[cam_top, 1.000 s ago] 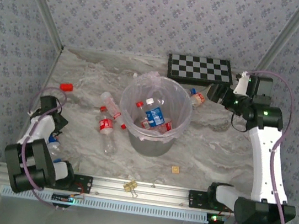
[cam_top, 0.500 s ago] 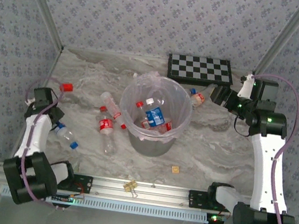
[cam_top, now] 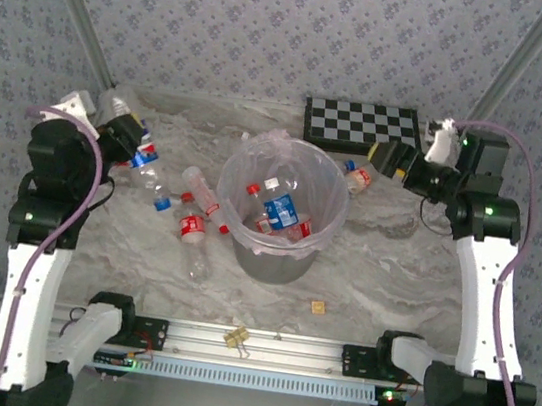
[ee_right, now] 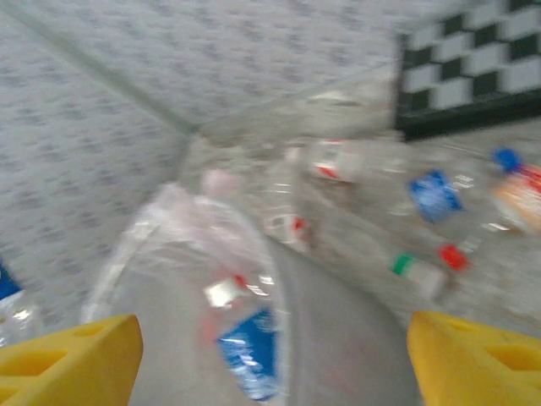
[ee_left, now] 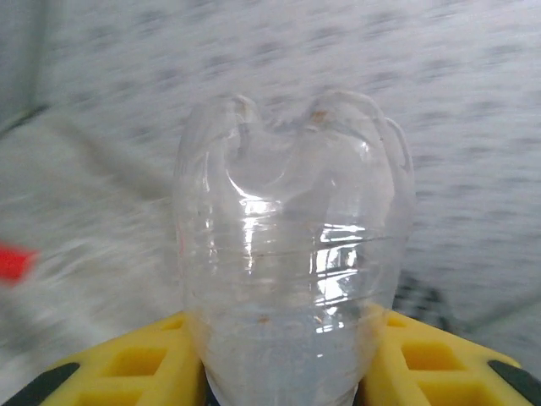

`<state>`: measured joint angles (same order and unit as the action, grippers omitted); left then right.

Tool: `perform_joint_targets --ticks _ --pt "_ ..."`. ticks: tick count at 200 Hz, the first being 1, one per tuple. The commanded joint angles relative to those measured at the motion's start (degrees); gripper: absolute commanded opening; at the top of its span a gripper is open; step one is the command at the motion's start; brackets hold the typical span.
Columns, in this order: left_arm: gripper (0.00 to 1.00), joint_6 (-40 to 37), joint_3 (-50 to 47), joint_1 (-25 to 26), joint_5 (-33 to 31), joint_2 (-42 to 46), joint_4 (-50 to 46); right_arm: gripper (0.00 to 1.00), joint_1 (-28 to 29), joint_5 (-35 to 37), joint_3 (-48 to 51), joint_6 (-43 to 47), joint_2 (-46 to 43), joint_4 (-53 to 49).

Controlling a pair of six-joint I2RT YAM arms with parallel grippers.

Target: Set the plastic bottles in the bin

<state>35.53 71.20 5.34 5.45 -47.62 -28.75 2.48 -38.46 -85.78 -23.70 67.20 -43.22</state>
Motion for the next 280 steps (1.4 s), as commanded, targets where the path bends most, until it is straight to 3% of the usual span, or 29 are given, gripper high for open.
perform_joint_targets --ticks 1,28,56,87,111,138,175,202,213,254,280 --pt "0.35 0.7 1.1 5.7 12.2 -2.0 10.2 0.81 7.4 -10.1 -10.3 -1.7 5.6 3.6" --pt "0.34 -3.6 3.4 14.2 17.8 -6.1 14.9 0.78 19.8 -8.2 -25.1 4.0 14.7 -1.9" --pt "0.33 -6.5 5.7 19.8 22.1 -10.2 17.4 0.77 25.1 -8.5 -32.8 3.7 20.1 1.0" --pt "0.31 -8.2 8.9 23.6 25.4 -13.9 17.8 0.82 27.5 -8.4 -36.3 1.7 23.0 4.8" --pt "0.31 -10.0 11.6 25.8 25.4 -16.5 16.5 0.89 29.1 -4.5 -41.2 2.6 26.3 1.0" --pt "0.31 -10.5 13.7 27.8 25.2 -18.7 16.5 0.91 29.6 -1.9 -45.4 2.8 29.4 -2.5" --pt "0.31 -11.7 16.8 28.8 24.7 -21.1 15.1 0.84 29.7 -3.6 -46.1 2.4 30.7 -2.2" --pt "0.31 -11.8 17.1 29.3 24.6 -21.9 15.7 0.7 29.3 -3.5 -45.4 2.9 30.5 -1.9" --pt "0.36 -11.6 16.9 29.3 24.2 -21.9 15.8 0.64 28.9 -3.5 -44.5 2.9 30.0 -1.2" --pt "0.7 -13.8 16.3 29.3 20.2 -19.6 13.3 0.52 26.5 0.4 -43.6 3.6 27.3 1.7" --pt "0.79 -15.4 16.1 29.2 9.5 -15.9 3.9 0.48 25.0 7.3 -42.6 5.6 24.3 2.0"
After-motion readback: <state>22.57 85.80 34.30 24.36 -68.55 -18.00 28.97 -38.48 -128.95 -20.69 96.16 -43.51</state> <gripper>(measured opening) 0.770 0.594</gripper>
